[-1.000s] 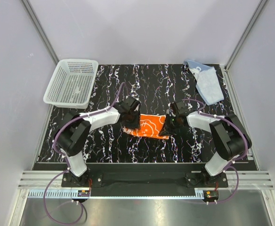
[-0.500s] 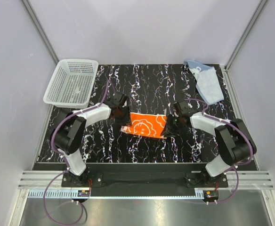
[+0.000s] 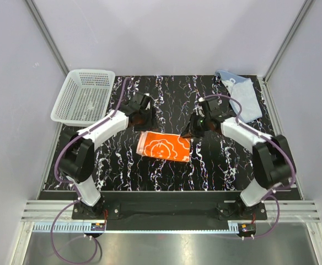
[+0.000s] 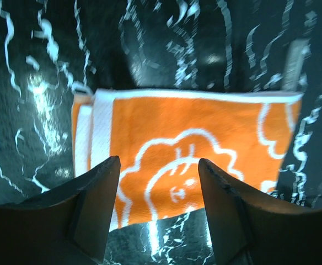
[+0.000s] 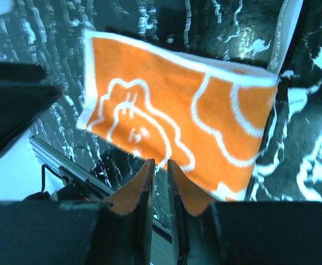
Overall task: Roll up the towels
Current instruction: Fold the towel
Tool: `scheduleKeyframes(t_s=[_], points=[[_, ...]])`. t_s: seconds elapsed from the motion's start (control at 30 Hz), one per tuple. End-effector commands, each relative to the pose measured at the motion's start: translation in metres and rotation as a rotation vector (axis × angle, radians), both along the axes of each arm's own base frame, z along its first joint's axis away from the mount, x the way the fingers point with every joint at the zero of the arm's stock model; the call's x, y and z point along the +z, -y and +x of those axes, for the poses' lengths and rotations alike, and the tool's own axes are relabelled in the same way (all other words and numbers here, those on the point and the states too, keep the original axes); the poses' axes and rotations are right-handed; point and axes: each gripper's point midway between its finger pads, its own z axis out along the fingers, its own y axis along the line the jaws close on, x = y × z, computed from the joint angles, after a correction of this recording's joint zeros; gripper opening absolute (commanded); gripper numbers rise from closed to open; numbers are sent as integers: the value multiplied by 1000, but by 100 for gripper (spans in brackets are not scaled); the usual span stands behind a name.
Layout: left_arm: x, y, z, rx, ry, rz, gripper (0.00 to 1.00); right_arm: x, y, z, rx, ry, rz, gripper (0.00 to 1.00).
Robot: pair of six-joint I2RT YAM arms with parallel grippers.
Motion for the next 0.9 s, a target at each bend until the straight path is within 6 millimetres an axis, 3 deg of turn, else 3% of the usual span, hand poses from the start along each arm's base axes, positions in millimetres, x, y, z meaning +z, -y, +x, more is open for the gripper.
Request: scheduleKeyframes(t_s=[0.0,0.17,0.27,0.53,0.73,0.87], points=[[20,8,16,-26,74,-15,64,-24,-16,18,6,-60,58,21],[-8,8,25,-36,44,29,64,-65,-11,28,-30,-129,31,17],[-29,2,25,-29,8,63,63,-93,6,27,-69,-189,30,16],[-65,-13,19,3,-37,118,62,-118,26,8,-83,-251,-10,16],[-70,-18,29,18,-22,153,61,-130,44,-10,-99,-281,-107,17],[-48,-20,38,32,37,151,61,-123,46,-4,-93,-260,-122,18]])
